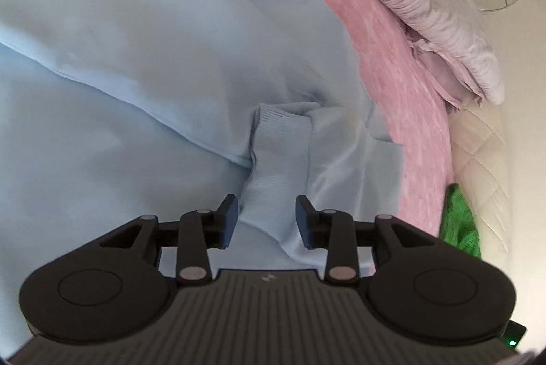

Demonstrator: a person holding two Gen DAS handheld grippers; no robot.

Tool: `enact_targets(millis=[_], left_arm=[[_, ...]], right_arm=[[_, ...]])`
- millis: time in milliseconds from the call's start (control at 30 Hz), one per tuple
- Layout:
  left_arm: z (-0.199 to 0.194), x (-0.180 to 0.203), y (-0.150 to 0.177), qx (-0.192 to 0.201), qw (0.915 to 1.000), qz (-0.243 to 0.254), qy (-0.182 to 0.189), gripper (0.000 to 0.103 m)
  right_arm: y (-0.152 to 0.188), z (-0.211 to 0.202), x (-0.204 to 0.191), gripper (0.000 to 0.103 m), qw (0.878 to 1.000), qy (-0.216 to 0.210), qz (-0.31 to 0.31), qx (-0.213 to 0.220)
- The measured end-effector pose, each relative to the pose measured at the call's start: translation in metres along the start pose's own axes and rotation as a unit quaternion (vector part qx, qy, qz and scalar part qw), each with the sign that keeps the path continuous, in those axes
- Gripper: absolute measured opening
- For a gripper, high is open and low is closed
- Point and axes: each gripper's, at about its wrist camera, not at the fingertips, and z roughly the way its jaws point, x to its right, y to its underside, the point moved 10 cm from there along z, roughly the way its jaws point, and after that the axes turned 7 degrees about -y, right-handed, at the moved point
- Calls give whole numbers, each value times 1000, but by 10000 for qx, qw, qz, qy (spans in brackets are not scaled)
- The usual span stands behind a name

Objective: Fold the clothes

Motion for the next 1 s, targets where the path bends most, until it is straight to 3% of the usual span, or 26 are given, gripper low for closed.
enact_targets(millis=[167, 233, 300, 367, 467, 600, 667, 767, 833, 900, 1000], left_arm=[[19, 7, -2, -201, 9995, -20, 223, 29], [22, 13, 1, -382, 9985, 102, 366, 3], [13, 30, 0, -349, 9971, 544, 412, 2], [-17, 55, -19, 150, 9924, 1084, 571, 0], [-63, 91, -46, 882, 9751, 1870, 799, 0], [-56, 56, -54, 448, 9847, 1619, 473, 0], [-53, 39, -58, 230, 9881, 1491, 310, 4], [-38, 10, -50, -18, 9953, 959, 139, 23], [-30, -2, -51, -1, 9983, 577, 91, 24], [-24, -4, -57, 115, 9989, 432, 104, 33], [-7, -1, -69, 113, 9975, 699, -62, 50]], right_arm=[[-5, -7, 37, 50, 9947, -31, 1017, 111], [-4, -8, 38, 50, 9935, -44, 1136, 100], [-3, -9, 39, 49, 9921, -58, 1253, 88], [-6, -10, 34, 49, 9925, -74, 1212, 128], [-20, -5, 25, 49, 9938, -136, 1067, 283], [-29, 1, 5, 49, 9945, -357, 927, 336], [-28, 7, -1, 49, 9939, -424, 982, 266], [-26, 15, -7, 49, 9931, -490, 1049, 182], [-24, 17, -8, 49, 9933, -467, 1050, 130], [-22, 18, -6, 49, 9936, -417, 1047, 102], [-19, 18, -3, 49, 9932, -384, 1099, 86]])
